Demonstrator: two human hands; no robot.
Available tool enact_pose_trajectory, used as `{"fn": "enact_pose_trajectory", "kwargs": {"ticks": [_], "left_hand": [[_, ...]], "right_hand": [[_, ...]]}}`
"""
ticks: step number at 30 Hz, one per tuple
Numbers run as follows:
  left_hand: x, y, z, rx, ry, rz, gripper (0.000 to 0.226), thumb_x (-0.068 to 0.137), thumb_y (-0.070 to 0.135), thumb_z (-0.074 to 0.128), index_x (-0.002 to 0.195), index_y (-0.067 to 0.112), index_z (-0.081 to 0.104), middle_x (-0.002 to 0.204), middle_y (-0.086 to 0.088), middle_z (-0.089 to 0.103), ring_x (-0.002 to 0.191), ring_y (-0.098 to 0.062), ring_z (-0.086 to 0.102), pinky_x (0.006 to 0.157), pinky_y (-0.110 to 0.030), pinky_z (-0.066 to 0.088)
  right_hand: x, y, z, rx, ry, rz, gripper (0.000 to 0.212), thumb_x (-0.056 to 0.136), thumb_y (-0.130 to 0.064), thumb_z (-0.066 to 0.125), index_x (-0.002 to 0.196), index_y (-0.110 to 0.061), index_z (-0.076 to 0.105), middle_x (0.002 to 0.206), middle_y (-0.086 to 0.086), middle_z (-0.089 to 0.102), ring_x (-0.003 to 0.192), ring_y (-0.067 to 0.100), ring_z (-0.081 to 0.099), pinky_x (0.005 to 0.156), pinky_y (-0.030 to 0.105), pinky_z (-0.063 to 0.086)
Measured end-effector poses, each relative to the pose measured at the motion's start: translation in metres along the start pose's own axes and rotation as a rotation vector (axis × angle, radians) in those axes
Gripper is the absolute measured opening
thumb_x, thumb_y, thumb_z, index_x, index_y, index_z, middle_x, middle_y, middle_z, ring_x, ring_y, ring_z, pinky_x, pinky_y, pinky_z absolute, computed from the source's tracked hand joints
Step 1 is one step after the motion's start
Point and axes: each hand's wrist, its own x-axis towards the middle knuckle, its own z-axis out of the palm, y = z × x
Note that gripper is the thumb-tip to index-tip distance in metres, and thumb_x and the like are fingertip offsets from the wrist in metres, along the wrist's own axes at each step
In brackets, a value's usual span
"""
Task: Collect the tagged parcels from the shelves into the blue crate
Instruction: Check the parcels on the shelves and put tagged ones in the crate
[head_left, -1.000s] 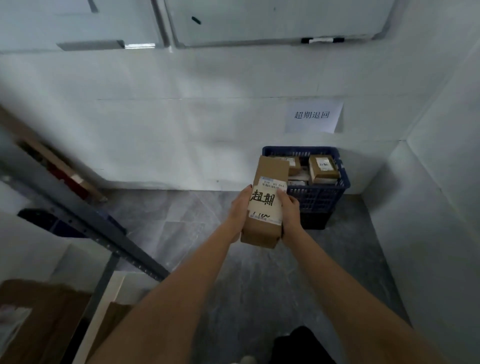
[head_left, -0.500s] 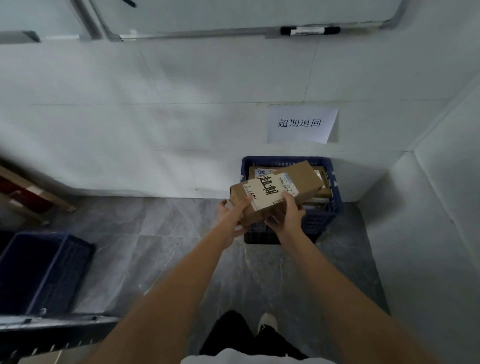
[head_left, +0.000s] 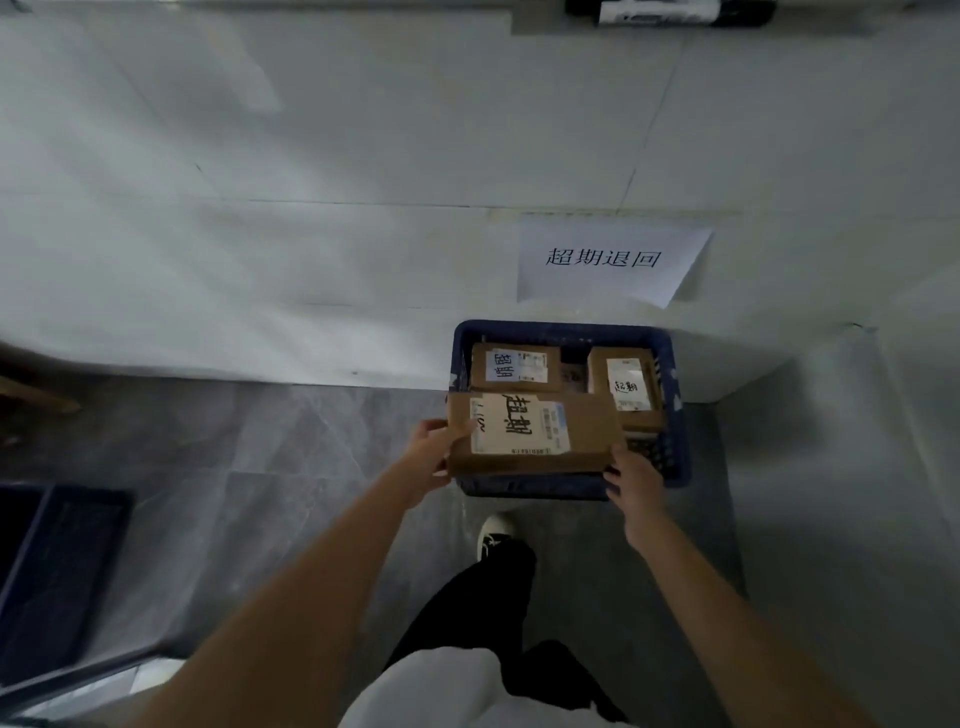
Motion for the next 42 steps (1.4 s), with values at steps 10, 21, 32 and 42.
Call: {"fn": "enact_pose_trajectory", "kwargs": {"ticks": [10,21,32,42], "left_hand": [[0.123,-0.023,0.032,0.208,0.174,-0.017,0.026,0.099,0.025,0.049,0.117,0.008,0.059,0.097,-0.002,0.063,0.074,-0.004,0.058,0.052,-0.008,0.045],[0.289,-0.035,0.061,0.294,0.272,-0.096,0.047,0.098,0.017,0.040,0.143,0.022,0.028,0.117,-0.014,0.060,0.106,-0.035,0.061,0.077,-0.039,0.053],[0.344,-0.052,0.055,0.340,0.374,-0.097,0.050,0.101,0.013,0.034,0.149,0.026,0.025,0.125,-0.007,0.059,0.099,-0.023,0.057,0.079,-0.031,0.045],[0.320,-0.049,0.068,0.363,0.461,0.008,0.056,0.101,0.012,0.035,0.152,0.029,0.018,0.134,-0.008,0.053,0.112,-0.027,0.056,0.093,-0.043,0.049]], "right_hand": [[0.099,0.027,0.017,-0.059,-0.034,0.237,0.044,0.101,-0.016,0.050,0.141,-0.001,0.041,0.140,0.018,0.050,0.124,0.032,0.054,0.109,0.042,0.041],[0.247,0.030,0.060,-0.228,-0.130,0.239,0.064,0.103,-0.024,0.044,0.155,-0.015,0.009,0.156,0.009,0.031,0.131,0.029,0.047,0.111,0.042,0.037],[0.309,0.040,0.088,-0.329,-0.277,0.397,0.065,0.102,-0.042,0.040,0.156,-0.020,0.010,0.158,0.002,0.027,0.135,0.024,0.043,0.113,0.042,0.035],[0.307,0.030,0.088,-0.470,-0.252,0.297,0.073,0.098,-0.055,0.037,0.156,-0.021,0.008,0.161,0.002,0.019,0.144,0.026,0.028,0.118,0.043,0.026]]}}
